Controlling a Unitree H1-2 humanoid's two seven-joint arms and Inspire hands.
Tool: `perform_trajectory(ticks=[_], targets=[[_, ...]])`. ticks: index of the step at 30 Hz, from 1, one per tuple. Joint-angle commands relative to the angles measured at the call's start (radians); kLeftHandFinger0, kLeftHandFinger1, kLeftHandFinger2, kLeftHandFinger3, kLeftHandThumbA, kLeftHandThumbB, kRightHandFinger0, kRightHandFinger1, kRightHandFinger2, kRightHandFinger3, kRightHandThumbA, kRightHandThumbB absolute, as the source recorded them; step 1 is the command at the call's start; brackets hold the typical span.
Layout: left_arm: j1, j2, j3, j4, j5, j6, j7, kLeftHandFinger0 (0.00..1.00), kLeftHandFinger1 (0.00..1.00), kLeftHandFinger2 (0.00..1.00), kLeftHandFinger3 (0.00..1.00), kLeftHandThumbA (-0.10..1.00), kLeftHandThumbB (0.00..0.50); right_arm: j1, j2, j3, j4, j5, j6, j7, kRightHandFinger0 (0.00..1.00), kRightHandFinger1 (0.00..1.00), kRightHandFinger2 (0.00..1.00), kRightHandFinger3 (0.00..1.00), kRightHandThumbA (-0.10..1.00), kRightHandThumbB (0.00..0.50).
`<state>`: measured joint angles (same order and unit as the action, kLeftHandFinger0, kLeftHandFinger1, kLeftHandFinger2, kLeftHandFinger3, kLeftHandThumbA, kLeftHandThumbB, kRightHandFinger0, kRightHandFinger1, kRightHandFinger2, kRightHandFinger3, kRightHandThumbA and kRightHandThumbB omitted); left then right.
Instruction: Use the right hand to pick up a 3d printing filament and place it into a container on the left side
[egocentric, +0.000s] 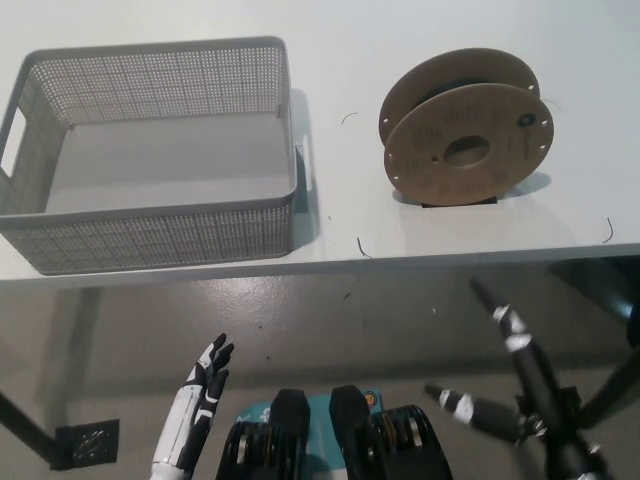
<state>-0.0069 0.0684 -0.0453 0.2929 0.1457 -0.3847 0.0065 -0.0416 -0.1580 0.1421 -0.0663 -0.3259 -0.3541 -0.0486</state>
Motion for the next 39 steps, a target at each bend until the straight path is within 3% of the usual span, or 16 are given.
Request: perform_trajectory(ticks=[1,3,6,9,10,14,17,18,20,22,24,28,29,33,36,39], targets=[[-0.017,0.011,-0.001,-0.015,0.015,-0.079,0.017,1.0,1.0,1.0,1.0,1.0,0.212,-0.21,-0.145,-0.056,-0.313,-0.123,0.241,0.186,1.0,1.0,1.0,1.0,0.92,0.301],[-0.019,0.015,0.0,-0.018,0.008,-0.077,0.011,1.0,1.0,1.0,1.0,1.0,0.2,-0.296,-0.217,-0.067,-0.357,-0.087,0.351,0.272,1.0,1.0,1.0,1.0,0.85,0.323],[-0.022,0.02,-0.001,-0.018,0.02,-0.076,0.014,1.0,1.0,1.0,1.0,1.0,0.193,-0.476,-0.314,-0.095,-0.309,-0.007,0.423,0.318,1.0,1.0,1.0,1.0,0.78,0.338],[-0.024,0.023,-0.003,-0.014,0.028,-0.08,0.017,1.0,1.0,1.0,1.0,1.0,0.213,-0.579,-0.36,-0.097,-0.267,0.024,0.483,0.348,1.0,1.0,1.0,1.0,0.78,0.349],[-0.024,0.025,-0.006,-0.016,0.032,-0.078,0.016,1.0,1.0,1.0,1.0,1.0,0.216,-0.65,-0.396,-0.091,-0.235,0.008,0.515,0.38,1.0,1.0,1.0,1.0,0.84,0.358],[-0.022,0.028,-0.009,-0.015,0.041,-0.071,0.017,1.0,1.0,1.0,1.0,1.0,0.231,-0.82,-0.446,-0.075,-0.117,0.094,0.59,0.463,1.0,1.0,1.0,1.0,0.77,0.35],[-0.023,0.032,-0.015,-0.013,0.046,-0.068,0.012,1.0,1.0,1.0,1.0,1.0,0.227,-0.92,-0.476,-0.032,-0.006,0.065,0.605,0.524,1.0,1.0,1.0,1.0,0.85,0.377],[-0.024,0.032,-0.015,-0.013,0.043,-0.066,0.009,1.0,1.0,1.0,1.0,1.0,0.229,-0.938,-0.48,-0.02,0.014,0.056,0.607,0.535,1.0,1.0,1.0,1.0,0.86,0.376],[-0.021,0.033,-0.016,-0.016,0.041,-0.064,0.005,1.0,1.0,1.0,1.0,1.0,0.225,-1.002,-0.486,0.014,0.083,0.066,0.662,0.605,1.0,1.0,1.0,1.0,0.93,0.434],[-0.018,0.034,-0.017,-0.02,0.048,-0.063,0.007,1.0,1.0,1.0,1.0,1.0,0.215,-1.052,-0.491,0.057,0.112,0.059,0.727,0.672,1.0,1.0,1.0,1.0,0.95,0.44],[-0.018,0.035,-0.017,-0.02,0.044,-0.065,0.005,1.0,1.0,1.0,1.0,1.0,0.211,-1.093,-0.493,0.088,0.153,0.067,0.749,0.721,1.0,1.0,1.0,1.0,0.95,0.412],[-0.017,0.038,-0.018,-0.02,0.051,-0.067,0.007,1.0,1.0,1.0,1.0,1.0,0.201,-1.166,-0.491,0.144,0.245,0.086,0.777,0.818,1.0,1.0,1.0,1.0,1.0,0.421],[-0.017,0.038,-0.018,-0.02,0.054,-0.065,0.008,1.0,1.0,1.0,1.0,1.0,0.2,-1.189,-0.485,0.148,0.264,0.103,0.819,0.867,1.0,1.0,1.0,1.0,0.99,0.407],[-0.014,0.037,-0.018,-0.019,0.047,-0.069,0.005,1.0,1.0,1.0,1.0,1.0,0.198,-1.269,-0.492,0.213,0.339,0.107,0.824,0.981,1.0,1.0,1.0,1.0,1.0,0.388],[-0.012,0.035,-0.017,-0.022,0.036,-0.062,0.0,1.0,1.0,1.0,1.0,1.0,0.219,-1.343,-0.487,0.275,0.447,0.086,0.802,1.061,1.0,1.0,1.0,1.0,1.0,0.446],[-0.013,0.037,-0.016,-0.02,0.044,-0.065,0.005,1.0,1.0,1.0,1.0,1.0,0.214,-1.403,-0.469,0.307,0.512,0.102,0.818,1.134,1.0,1.0,1.0,1.0,1.0,0.397]])
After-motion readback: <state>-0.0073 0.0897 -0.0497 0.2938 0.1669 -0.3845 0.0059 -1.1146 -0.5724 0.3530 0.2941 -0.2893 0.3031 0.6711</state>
